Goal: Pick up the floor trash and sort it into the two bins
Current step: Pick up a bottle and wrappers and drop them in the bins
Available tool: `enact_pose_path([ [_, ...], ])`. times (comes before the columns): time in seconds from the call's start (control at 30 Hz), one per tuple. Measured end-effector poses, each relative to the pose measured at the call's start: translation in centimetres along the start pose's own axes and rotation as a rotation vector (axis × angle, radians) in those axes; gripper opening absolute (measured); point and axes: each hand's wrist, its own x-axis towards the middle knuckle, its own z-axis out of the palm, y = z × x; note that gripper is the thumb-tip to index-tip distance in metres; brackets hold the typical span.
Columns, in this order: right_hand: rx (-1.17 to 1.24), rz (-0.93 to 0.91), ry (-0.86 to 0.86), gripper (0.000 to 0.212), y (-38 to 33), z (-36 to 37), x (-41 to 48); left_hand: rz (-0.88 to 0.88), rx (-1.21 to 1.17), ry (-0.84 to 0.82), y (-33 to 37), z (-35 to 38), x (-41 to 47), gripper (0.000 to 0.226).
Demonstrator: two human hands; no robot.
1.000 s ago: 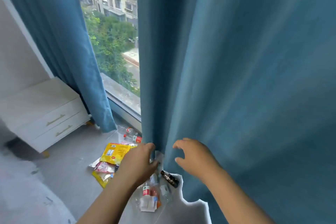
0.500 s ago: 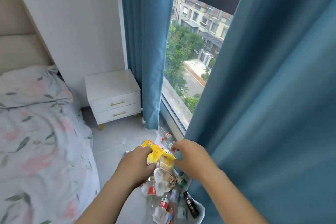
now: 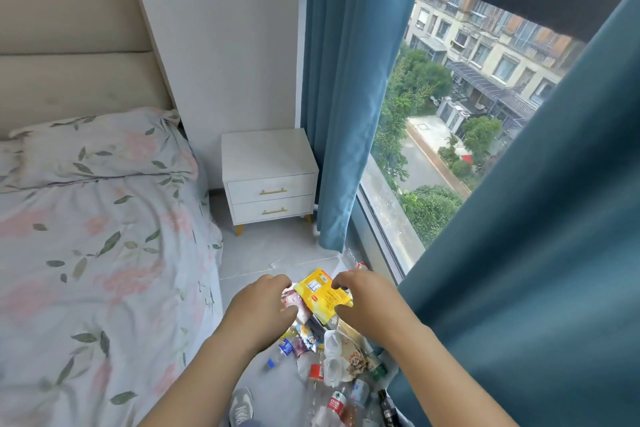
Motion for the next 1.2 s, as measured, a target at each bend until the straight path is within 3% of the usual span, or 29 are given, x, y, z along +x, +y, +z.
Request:
enact_pose_path([
  [0.47,0.039,0.109,-0.046,0.038,-5.2,0.6,13.5,0.047,0.042,-0.086,-8.5,-7.2,11.8,0.045],
  [1.2,0.058,0.163,-0.027,0.038,-0.8,-2.2,28.1,0.076,0.076,-0.139,-9.1,-10.8,27.9,0.046],
])
